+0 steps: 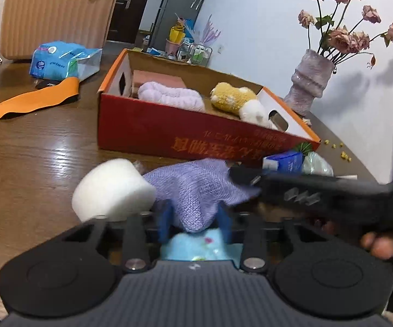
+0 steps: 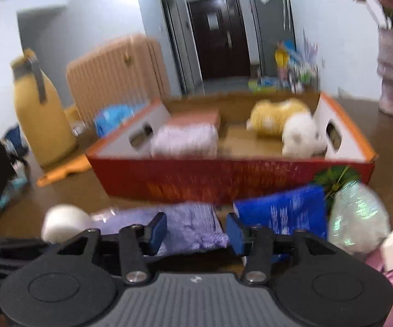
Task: Organize soft objects
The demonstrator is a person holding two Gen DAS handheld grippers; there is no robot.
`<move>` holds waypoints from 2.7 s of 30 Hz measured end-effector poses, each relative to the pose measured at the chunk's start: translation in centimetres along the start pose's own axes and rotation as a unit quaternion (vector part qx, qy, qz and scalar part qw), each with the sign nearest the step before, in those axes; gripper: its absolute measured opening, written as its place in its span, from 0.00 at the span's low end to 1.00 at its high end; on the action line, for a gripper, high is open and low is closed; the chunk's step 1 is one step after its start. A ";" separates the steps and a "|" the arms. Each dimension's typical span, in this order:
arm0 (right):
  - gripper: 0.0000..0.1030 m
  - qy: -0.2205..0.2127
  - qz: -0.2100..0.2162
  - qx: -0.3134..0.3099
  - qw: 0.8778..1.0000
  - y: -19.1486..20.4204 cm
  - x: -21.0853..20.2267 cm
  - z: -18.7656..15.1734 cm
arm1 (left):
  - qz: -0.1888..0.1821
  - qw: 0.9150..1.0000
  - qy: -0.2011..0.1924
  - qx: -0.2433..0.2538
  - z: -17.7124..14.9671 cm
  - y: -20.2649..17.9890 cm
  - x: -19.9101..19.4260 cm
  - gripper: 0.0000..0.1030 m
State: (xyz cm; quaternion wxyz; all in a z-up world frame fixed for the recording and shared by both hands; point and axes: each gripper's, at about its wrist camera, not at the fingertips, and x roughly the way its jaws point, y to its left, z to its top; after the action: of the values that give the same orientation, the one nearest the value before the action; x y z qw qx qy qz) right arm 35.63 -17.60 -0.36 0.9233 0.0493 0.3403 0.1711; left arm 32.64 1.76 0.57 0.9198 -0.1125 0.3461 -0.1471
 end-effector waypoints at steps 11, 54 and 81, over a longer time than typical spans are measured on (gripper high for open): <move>0.01 -0.017 -0.025 -0.053 0.998 0.9 0.1 -0.9 | -0.001 0.999 -0.024 0.040 0.0 -2.3 -1.3 0.08; 0.07 -0.095 0.002 -0.083 0.992 1.5 -16.0 -10.2 | -0.144 0.986 -0.044 0.068 -5.7 -5.5 -11.3 0.07; 0.32 0.068 0.037 -0.041 0.996 0.3 6.6 12.2 | 0.058 0.982 0.010 0.178 13.5 1.7 3.8 0.44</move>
State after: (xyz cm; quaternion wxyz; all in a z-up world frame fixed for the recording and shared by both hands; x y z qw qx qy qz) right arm 48.10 -14.70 4.99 0.8925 0.0120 0.3926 0.2216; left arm 44.73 3.45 7.71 0.9288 0.0746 0.3292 -0.1532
